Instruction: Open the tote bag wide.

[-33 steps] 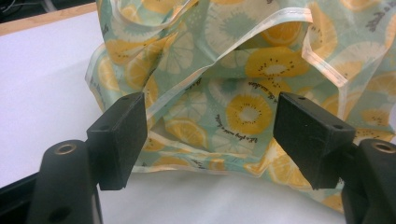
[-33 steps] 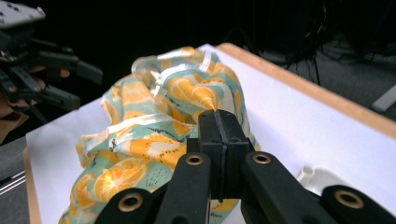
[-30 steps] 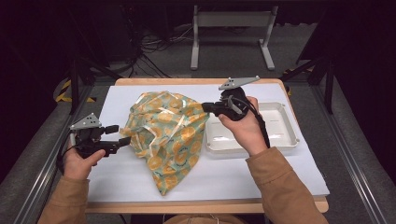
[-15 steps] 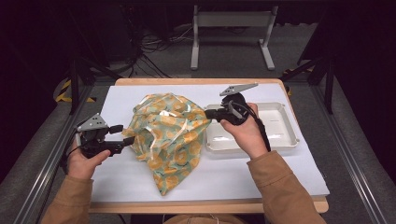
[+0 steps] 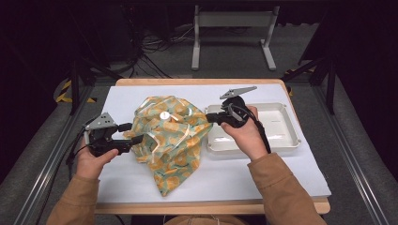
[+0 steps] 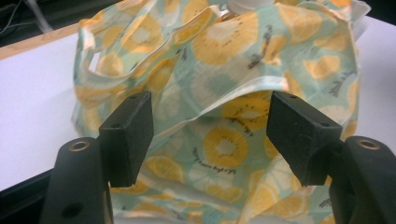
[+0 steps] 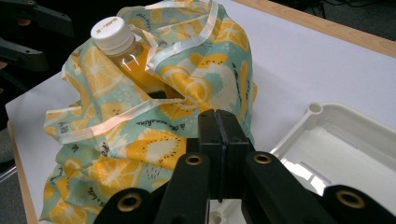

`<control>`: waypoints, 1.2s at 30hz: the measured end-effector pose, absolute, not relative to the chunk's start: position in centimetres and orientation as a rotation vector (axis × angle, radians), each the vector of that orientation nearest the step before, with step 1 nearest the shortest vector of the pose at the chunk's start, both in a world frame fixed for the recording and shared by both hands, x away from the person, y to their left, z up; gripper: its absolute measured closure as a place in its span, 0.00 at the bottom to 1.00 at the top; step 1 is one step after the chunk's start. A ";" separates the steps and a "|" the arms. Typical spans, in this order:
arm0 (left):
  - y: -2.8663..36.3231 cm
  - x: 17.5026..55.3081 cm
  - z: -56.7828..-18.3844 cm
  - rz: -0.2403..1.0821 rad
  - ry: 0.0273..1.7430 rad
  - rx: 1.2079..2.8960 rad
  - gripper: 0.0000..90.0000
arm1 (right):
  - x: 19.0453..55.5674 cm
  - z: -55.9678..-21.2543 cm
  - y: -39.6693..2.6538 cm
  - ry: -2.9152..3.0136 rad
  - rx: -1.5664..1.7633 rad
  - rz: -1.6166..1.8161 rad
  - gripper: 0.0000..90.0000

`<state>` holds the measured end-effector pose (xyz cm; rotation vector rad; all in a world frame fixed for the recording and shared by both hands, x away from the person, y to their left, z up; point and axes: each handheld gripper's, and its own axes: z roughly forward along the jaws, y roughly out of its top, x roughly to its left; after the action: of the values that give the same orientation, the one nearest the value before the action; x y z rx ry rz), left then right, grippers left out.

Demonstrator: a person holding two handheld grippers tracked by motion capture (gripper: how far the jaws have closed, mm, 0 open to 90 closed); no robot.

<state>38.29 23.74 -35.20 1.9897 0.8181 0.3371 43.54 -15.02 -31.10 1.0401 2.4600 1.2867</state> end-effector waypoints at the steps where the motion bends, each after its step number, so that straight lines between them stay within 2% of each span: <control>1: 23.5 38.3 -35.2 0.336 0.808 1.998 0.36 | 43.6 -31.1 -15.0 2.460 1.040 1.289 1.00; 8: 21.8 38.5 -35.6 0.287 0.745 2.008 0.36 | 43.6 -31.1 -14.9 2.458 1.035 1.293 1.00; 11: 21.2 38.9 -35.8 0.294 0.760 2.013 0.39 | 43.6 -31.1 -14.8 2.457 1.032 1.298 1.00; 13: 20.7 39.1 -36.1 0.317 0.764 2.050 0.62 | 43.6 -31.2 -14.7 2.459 1.032 1.300 1.00; 14: 20.7 39.1 -36.2 0.321 0.770 2.058 0.71 | 43.6 -31.2 -14.7 2.460 1.031 1.301 1.00; 15: 20.7 39.1 -36.2 0.321 0.770 2.058 0.75 | 43.6 -31.2 -14.7 2.460 1.031 1.301 1.00; 16: 20.6 39.1 -36.2 0.347 0.790 2.044 0.75 | 43.6 -31.2 -14.7 2.460 1.027 1.303 1.00; 18: 20.8 39.0 -36.2 0.344 0.799 2.027 0.89 | 43.6 -31.2 -14.6 2.460 1.020 1.309 1.00; 20: 21.0 38.8 -36.0 0.365 0.791 2.028 0.98 | 43.6 -31.2 -14.6 2.462 1.019 1.311 1.00; 26: 21.7 37.9 -35.7 0.371 0.777 2.092 1.00 | 43.2 -31.6 -14.5 2.472 1.008 1.314 1.00; 36: 21.7 37.6 -37.3 0.288 0.765 2.239 1.00 | 43.1 -33.2 -14.2 2.507 1.021 1.299 1.00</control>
<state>37.60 21.68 -37.27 2.2393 0.7649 0.2876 43.09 -14.17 -33.19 1.0209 2.5072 1.2993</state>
